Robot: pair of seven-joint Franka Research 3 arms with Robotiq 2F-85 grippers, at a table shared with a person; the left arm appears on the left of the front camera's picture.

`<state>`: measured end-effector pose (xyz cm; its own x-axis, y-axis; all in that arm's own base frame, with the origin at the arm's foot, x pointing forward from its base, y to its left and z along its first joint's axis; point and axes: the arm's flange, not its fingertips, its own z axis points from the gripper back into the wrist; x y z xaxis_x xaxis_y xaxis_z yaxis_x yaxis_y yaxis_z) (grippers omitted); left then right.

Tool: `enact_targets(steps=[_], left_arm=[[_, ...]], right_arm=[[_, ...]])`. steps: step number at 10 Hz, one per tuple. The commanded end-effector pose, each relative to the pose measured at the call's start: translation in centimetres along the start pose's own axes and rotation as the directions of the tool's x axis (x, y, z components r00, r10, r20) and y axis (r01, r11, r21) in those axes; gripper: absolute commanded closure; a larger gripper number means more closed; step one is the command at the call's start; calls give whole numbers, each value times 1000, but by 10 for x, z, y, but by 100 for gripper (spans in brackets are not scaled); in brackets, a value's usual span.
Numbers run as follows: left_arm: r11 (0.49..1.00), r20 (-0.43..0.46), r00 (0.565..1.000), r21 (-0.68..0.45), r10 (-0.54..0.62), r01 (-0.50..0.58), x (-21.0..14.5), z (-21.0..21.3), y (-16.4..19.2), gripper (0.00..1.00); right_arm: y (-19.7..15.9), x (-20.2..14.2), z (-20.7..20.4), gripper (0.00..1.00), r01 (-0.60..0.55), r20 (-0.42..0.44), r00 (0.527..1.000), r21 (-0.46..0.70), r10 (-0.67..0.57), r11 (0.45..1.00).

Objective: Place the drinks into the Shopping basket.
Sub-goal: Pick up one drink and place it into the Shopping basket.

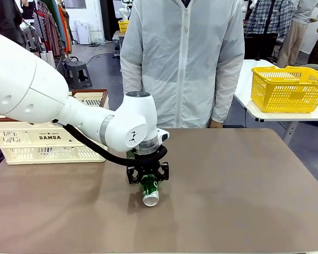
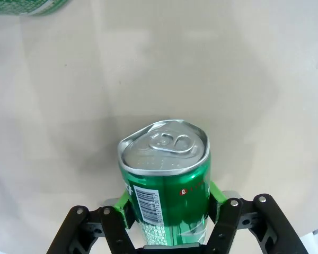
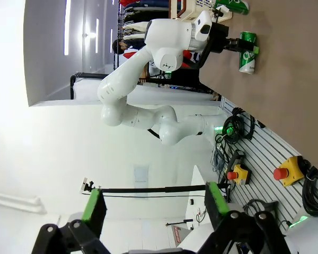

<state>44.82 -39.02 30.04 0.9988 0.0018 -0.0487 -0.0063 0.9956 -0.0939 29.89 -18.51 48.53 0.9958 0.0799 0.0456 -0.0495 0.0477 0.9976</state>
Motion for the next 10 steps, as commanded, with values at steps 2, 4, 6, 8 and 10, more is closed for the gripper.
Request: enact_targets(steps=[2,4,6,8,10], left_arm=[[999,3,999,-6,-43,43,-9,26,3,100],[997,7,997,8,-76,76,-20,57,9,100],[988,-16,989,30,-150,151,-46,112,23,100],[974,-25,979,90,-204,206,-83,170,47,100],[977,44,981,111,-189,183,-130,219,87,100]], right_arm=[[5,-1,5,0,16,-13,1000,-5,-17,1000],[5,-1,5,0,16,-13,1000,-5,-17,1000],[5,-1,5,0,16,-13,1000,-5,-17,1000],[5,-1,5,0,16,-13,1000,-5,-17,1000],[5,-1,5,0,16,-13,1000,-5,-17,1000]])
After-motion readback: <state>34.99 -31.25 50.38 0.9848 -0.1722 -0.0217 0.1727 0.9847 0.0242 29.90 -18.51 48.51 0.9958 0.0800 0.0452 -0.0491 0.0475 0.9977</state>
